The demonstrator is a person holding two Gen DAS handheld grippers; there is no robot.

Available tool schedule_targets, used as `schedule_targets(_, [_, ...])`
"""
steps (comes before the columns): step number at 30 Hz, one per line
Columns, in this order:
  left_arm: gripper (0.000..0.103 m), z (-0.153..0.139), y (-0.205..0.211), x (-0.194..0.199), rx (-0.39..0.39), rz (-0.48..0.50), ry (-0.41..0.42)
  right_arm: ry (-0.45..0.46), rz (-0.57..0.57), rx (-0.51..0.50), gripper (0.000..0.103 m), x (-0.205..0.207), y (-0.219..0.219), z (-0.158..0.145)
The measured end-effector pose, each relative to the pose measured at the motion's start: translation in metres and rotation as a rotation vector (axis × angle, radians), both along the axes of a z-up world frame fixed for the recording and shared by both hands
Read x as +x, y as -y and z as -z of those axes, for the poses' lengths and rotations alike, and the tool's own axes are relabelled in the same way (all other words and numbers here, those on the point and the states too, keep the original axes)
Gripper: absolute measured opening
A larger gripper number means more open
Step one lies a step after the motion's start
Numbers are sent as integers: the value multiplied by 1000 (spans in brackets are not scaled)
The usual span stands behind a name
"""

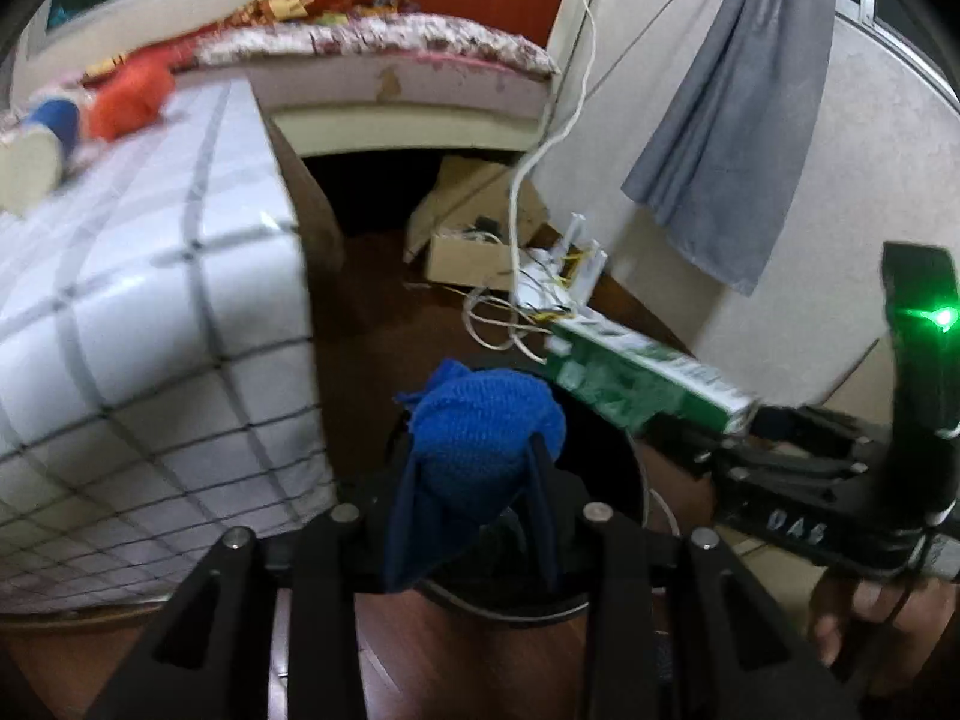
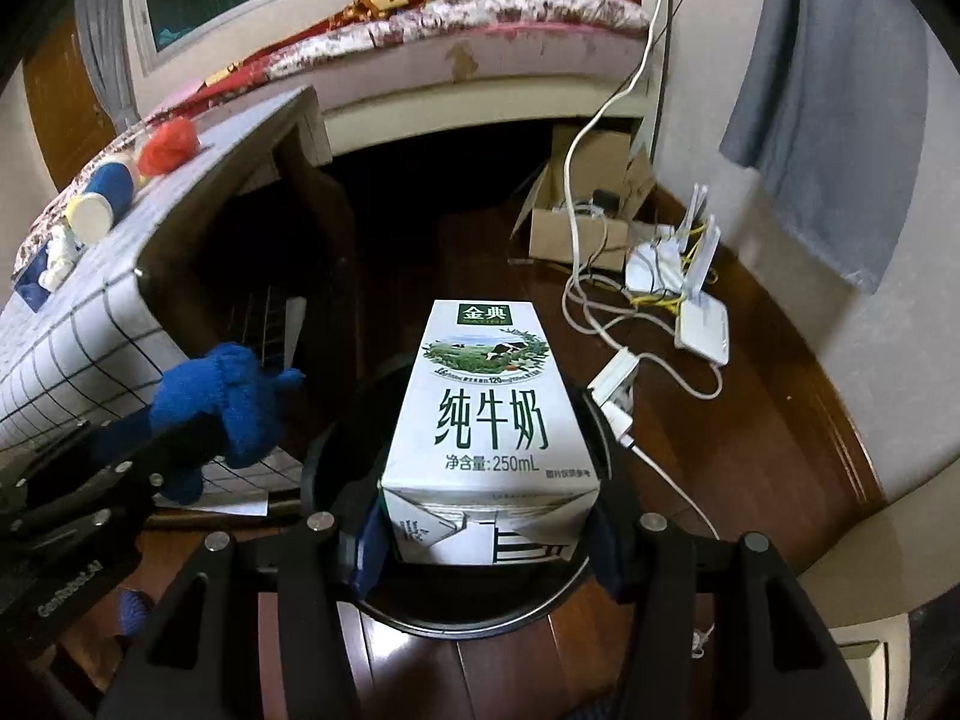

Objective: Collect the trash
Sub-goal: 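Carry sock and carton over the black bin while both tools open to drop them, then move both tools back from the bin to the table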

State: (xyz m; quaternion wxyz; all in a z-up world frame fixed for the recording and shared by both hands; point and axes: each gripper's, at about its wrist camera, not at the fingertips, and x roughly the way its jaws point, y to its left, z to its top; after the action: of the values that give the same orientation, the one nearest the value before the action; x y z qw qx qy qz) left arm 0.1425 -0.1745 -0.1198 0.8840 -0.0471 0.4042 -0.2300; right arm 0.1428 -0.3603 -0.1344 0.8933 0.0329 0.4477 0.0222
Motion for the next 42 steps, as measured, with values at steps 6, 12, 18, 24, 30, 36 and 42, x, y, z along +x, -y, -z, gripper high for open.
schedule_targets(6, [88, 14, 0, 5, 20, -47, -50, -88, 152, -36, 90, 9, 28, 27])
schedule_targets(12, [101, -1, -12, -8, 71, -83, -1, -45, 202, -58, 102, 0, 33, 10])
schedule_targets(18, [102, -16, -24, -16, 110, -94, 47, 3, 186, -81, 102, -6, 18, -7])
schedule_targets(24, [102, -23, -27, -13, 118, -110, 69, 40, 154, -97, 102, -11, 4, -20])
schedule_targets(30, [102, -39, -42, -22, 119, -143, 112, 82, 118, -106, 102, -14, -13, -32])
schedule_targets(36, [102, -54, -77, -26, 123, -217, 146, 130, 93, -87, 102, -13, -29, -46])
schedule_targets(42, [102, -66, -110, -25, 131, -304, 177, 185, 20, -85, 102, -8, -64, -63])
